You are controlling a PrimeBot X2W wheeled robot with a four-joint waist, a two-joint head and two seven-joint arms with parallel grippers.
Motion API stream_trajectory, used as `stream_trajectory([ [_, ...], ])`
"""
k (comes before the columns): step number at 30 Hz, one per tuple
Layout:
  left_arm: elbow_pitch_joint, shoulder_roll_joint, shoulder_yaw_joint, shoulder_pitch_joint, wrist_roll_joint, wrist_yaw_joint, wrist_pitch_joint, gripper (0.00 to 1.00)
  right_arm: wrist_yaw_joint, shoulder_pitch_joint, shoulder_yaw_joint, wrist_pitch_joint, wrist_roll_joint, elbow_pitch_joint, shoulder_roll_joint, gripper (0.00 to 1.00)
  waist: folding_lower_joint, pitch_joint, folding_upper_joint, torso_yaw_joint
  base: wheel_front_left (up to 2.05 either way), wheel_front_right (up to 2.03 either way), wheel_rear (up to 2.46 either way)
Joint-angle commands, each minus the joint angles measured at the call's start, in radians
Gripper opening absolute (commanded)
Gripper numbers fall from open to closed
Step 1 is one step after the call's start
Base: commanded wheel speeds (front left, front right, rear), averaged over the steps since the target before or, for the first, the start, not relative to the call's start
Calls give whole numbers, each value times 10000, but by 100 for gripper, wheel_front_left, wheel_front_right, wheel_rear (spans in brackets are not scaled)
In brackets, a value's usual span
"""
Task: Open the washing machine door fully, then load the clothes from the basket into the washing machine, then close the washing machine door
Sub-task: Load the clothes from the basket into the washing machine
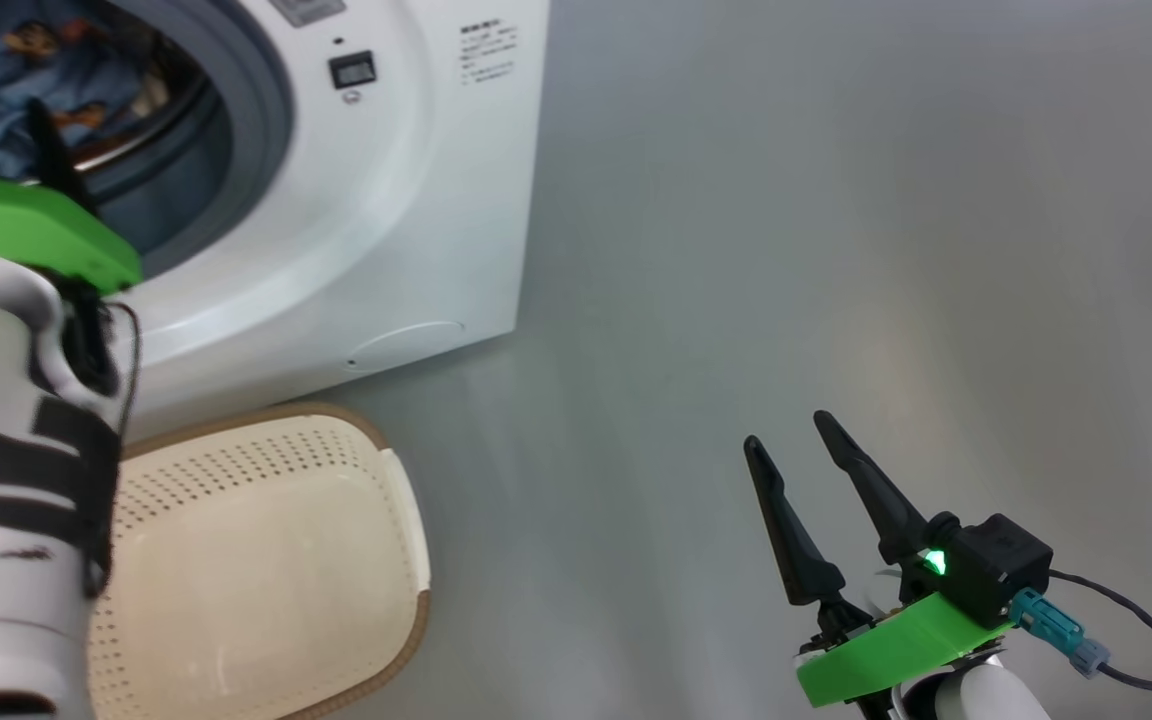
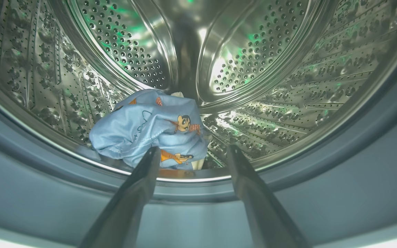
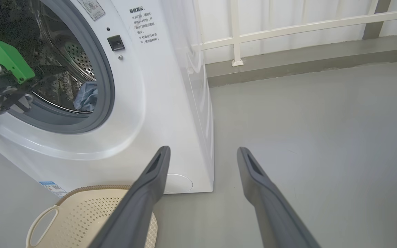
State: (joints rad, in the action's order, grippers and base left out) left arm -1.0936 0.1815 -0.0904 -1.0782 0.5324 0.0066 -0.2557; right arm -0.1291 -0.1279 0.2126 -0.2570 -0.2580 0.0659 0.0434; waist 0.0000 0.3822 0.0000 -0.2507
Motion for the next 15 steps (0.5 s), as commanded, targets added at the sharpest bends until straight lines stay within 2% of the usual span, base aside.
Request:
stream_trajectory([
  [1,326,286,91,254,-68,-71,-60,100,-16,41,159,-48,-93,-174,68,100,0,-302,0,296,0,0,0],
  [8,1043,-155,-79,1391,-356,-398,-60,100,-16,105,-88,-48,-35,-118,68,100,0,-678,0,741,0,0,0],
  [15,2144,-572,-288,2751,-800,-501,-60,100,-16,197,-271,-48,31,-35,68,100,0,-1139,0,1109,0,0,0],
])
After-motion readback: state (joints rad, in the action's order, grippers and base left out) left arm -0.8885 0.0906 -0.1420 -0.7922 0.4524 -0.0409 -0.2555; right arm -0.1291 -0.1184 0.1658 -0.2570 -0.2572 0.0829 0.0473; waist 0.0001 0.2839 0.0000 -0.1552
